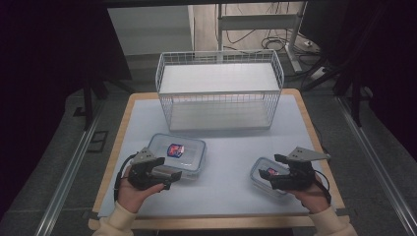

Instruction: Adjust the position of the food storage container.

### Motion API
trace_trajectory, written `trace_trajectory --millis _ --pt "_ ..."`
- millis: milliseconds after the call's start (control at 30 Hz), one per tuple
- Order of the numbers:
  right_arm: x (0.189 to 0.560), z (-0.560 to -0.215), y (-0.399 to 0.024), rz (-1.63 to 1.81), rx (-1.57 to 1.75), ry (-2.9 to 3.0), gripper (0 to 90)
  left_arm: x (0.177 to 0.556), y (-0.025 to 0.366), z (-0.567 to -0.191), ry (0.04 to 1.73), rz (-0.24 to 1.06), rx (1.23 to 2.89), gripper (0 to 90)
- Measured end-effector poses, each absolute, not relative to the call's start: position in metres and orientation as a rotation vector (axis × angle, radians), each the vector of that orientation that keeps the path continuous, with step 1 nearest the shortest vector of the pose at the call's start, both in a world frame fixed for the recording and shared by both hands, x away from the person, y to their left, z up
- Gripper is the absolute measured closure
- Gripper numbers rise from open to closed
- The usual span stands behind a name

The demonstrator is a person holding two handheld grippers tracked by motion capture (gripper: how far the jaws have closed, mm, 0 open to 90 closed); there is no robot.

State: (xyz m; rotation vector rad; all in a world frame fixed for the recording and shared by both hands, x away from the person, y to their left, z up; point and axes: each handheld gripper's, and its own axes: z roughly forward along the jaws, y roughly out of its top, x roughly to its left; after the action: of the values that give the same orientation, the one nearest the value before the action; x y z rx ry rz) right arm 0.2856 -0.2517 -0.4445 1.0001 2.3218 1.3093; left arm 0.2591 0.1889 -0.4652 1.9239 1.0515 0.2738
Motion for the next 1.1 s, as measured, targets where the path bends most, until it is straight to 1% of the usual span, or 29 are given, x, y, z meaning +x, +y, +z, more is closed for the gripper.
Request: trace_trajectory --millis 233,300,367,400,467,500,567,600,633,667,700,833,867,933,1000,1100 --pt "0.285 -0.444 -0.255 1.304 1.001 2.307 18.1 0.260 0.200 -0.464 1.082 0.289 1.895 17.5" --pt "0.284 -0.444 -0.256 1.305 1.000 2.301 18.2 0.259 0.199 -0.464 1.067 0.282 1.902 24.7" --pt "0.283 -0.443 -0.256 1.301 0.992 2.297 18.2 0.255 0.193 -0.463 1.006 0.276 1.941 33.9" --pt "0.282 -0.443 -0.256 1.300 0.993 2.294 18.3 0.253 0.192 -0.463 0.981 0.261 1.951 41.9" --pt "0.281 -0.442 -0.257 1.301 0.998 2.291 18.3 0.248 0.191 -0.461 0.931 0.232 1.966 61.2" --pt "0.281 -0.442 -0.257 1.300 1.001 2.289 18.4 0.245 0.190 -0.461 0.912 0.219 1.975 68.3" --pt "0.280 -0.442 -0.257 1.298 1.000 2.288 18.4 0.242 0.189 -0.463 0.891 0.206 1.995 77.8" --pt "0.279 -0.442 -0.258 1.295 1.000 2.283 18.5 0.237 0.184 -0.468 0.858 0.189 2.047 81.5" --pt "0.279 -0.443 -0.258 1.297 1.004 2.282 18.5 0.237 0.184 -0.468 0.858 0.189 2.047 83.8" --pt "0.279 -0.443 -0.258 1.295 1.008 2.281 18.5 0.236 0.177 -0.476 0.839 0.183 2.105 85.8" --pt "0.279 -0.443 -0.259 1.294 1.009 2.280 18.6 0.237 0.174 -0.480 0.836 0.178 2.124 87.1" --pt "0.279 -0.445 -0.259 1.287 1.018 2.280 18.7 0.245 0.163 -0.491 0.846 0.161 2.146 89.9" --pt "0.280 -0.445 -0.260 1.288 1.022 2.280 18.8 0.253 0.155 -0.495 0.865 0.172 2.156 90.0" --pt "0.280 -0.446 -0.259 1.289 1.027 2.280 18.8 0.257 0.152 -0.497 0.873 0.184 2.163 90.0" --pt "0.280 -0.446 -0.259 1.288 1.025 2.282 18.8 0.265 0.145 -0.503 0.905 0.165 2.168 90.0" --pt "0.279 -0.446 -0.259 1.289 1.016 2.285 18.8 0.267 0.142 -0.506 0.914 0.172 2.188 90.0"
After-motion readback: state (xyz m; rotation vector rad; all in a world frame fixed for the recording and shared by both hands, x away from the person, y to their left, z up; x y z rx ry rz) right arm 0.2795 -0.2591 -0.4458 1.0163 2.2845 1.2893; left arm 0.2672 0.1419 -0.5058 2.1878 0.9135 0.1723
